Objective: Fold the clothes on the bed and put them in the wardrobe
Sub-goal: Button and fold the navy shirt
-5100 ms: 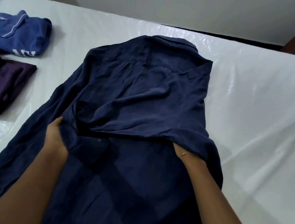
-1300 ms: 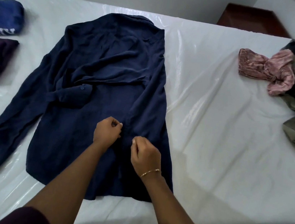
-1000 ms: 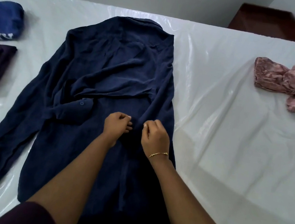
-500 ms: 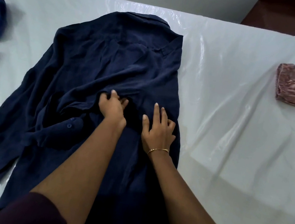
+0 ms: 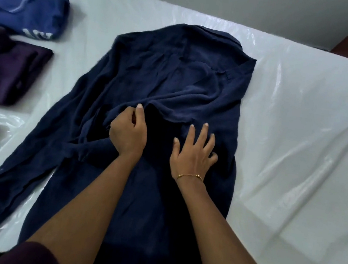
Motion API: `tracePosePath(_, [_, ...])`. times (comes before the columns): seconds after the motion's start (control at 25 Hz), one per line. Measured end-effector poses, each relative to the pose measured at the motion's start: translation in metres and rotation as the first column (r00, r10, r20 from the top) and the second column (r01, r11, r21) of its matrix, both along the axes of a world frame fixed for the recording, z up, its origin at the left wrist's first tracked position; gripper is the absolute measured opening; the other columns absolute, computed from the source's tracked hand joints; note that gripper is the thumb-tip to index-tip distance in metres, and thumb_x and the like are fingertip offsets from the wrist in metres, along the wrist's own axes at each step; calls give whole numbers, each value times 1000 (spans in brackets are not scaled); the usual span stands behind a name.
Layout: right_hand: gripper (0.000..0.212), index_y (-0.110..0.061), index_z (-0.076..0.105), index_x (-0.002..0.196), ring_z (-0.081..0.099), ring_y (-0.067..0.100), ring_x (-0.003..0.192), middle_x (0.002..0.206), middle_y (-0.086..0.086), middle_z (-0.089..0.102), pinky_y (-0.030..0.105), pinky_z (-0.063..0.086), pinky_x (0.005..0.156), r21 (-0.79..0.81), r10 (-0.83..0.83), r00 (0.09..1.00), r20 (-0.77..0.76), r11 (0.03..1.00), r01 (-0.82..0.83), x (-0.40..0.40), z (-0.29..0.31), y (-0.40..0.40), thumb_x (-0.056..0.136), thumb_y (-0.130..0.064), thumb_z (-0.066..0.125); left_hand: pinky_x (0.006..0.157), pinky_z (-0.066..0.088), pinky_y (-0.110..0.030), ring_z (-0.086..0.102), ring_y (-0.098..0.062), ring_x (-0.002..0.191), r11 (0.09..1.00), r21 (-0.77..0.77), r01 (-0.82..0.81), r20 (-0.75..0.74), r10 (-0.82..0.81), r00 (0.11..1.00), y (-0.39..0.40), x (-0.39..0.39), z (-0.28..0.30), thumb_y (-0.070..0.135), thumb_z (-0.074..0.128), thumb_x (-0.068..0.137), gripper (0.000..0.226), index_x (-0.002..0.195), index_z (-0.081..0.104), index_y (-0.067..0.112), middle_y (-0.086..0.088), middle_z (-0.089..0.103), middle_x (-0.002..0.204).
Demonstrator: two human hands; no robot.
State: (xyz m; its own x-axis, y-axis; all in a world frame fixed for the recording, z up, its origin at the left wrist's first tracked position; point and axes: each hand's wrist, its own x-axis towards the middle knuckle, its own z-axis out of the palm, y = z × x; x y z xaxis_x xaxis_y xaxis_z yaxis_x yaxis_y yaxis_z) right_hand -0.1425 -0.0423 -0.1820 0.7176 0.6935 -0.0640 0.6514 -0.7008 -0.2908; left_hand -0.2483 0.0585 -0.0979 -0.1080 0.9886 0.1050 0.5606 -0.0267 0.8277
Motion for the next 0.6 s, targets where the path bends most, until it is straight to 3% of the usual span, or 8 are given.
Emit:
tracePosePath(0.12, [74,-24,52,193,33,43,183,205,12,26,75,65,129,129,183,981,57,973,-189,5,-1,38,126,-51,69,72,45,-33,57,-14,83,988,151,-24,-163,49,985,34,-35,-1,41,46,109,35,100,66,14,1,64,92])
tracePosePath(0.24, [67,-18,60,188,38,42,181,201,15,37,75,70,128,142,157,987,40,977,-161,27,-2,70,128,-48,66,82,52,-40,61,-24,94,974,153,166,-329,-108,938,68,-47,-14,32,55,107,26,109,72,13,-5,68,101])
tracePosePath(0.4, [58,-11,68,180,46,41,173,190,17,53,77,74,119,206,84,996,40,974,-91,61,-19,83,130,-40,66,86,54,-40,68,-29,100,914,27,404,-374,-365,852,97,-10,-35,26,61,103,21,113,76,15,-6,74,110])
tracePosePath(0.48, [55,-9,71,176,49,40,172,186,18,58,75,77,115,238,63,996,61,968,-76,81,-24,87,129,-36,68,90,54,-41,67,-27,105,900,-110,422,-389,-430,815,107,16,-38,37,62,102,27,118,75,19,-5,73,114])
tracePosePath(0.6, [62,-13,64,184,42,40,179,192,17,52,76,72,123,213,64,996,68,974,-77,102,-28,89,129,-42,67,90,55,-41,64,-19,101,850,-309,426,-389,-522,759,123,40,-37,59,66,95,42,117,72,24,1,69,110])
